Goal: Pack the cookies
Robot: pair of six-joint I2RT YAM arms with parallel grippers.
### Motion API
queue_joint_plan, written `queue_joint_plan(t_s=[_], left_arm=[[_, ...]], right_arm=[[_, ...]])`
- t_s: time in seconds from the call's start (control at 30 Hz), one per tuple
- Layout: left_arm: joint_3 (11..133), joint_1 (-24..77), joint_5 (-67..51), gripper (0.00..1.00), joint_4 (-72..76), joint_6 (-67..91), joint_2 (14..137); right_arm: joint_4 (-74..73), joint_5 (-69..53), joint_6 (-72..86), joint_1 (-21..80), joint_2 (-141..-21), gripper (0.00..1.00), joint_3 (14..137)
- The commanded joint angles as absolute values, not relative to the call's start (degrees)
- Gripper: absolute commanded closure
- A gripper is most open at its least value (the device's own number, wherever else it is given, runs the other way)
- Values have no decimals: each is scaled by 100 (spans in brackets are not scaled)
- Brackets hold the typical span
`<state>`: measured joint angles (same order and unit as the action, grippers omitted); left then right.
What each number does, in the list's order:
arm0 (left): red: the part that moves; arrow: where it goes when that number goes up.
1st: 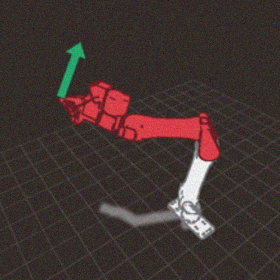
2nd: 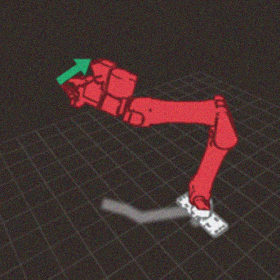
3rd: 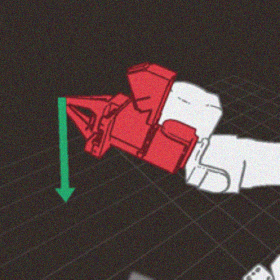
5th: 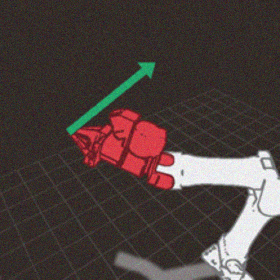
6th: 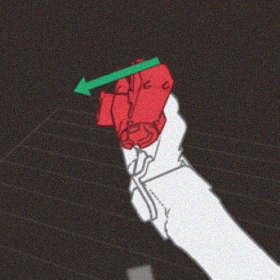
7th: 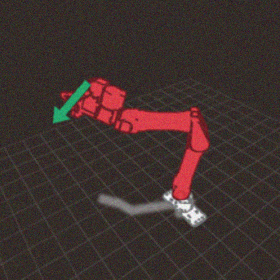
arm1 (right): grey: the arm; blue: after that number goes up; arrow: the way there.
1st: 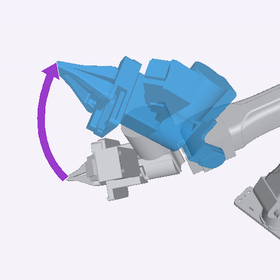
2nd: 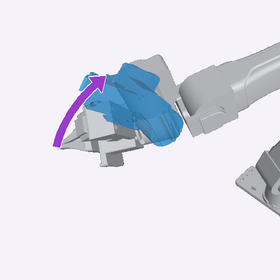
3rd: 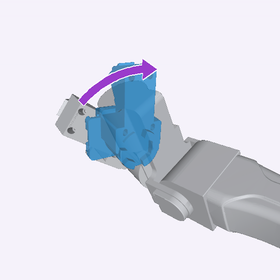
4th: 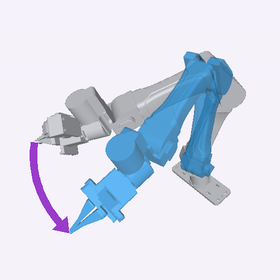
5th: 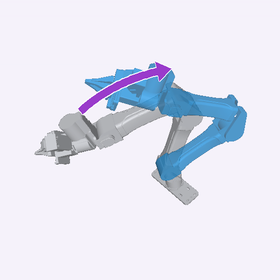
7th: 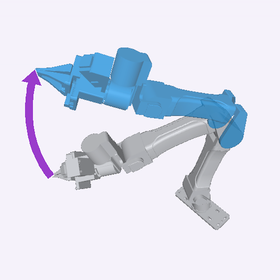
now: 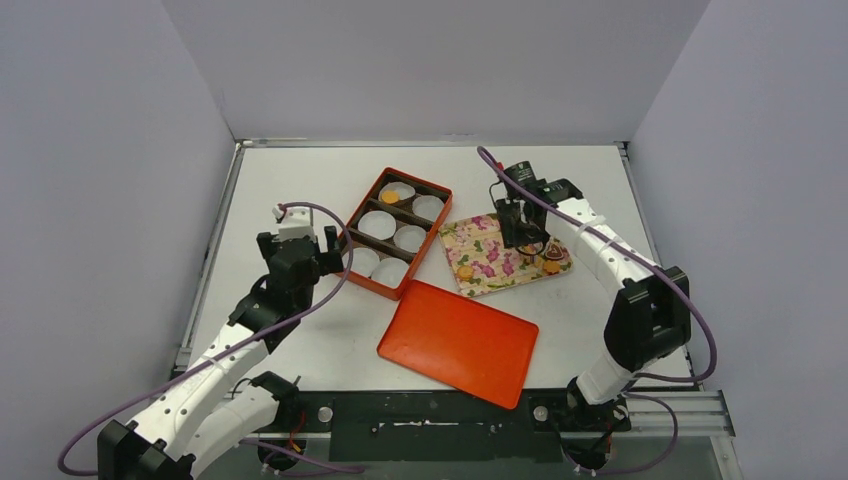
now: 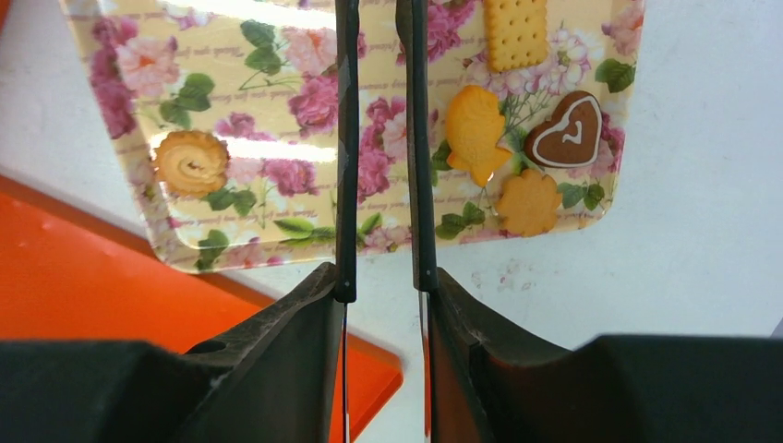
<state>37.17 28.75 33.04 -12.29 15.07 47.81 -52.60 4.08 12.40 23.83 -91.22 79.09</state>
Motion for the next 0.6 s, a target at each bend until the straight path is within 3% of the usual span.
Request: queue_joint_plan(t_s=[0.0, 0.57], left_arm=[[3708, 2860, 3672, 7, -810, 1134, 4708], [3691, 2927, 3838, 7, -748, 1063, 4682]], right_arm=[[-4897, 271, 935, 2155, -9456, 66, 8054], [-4939, 216, 668, 1772, -10423, 55, 8665]])
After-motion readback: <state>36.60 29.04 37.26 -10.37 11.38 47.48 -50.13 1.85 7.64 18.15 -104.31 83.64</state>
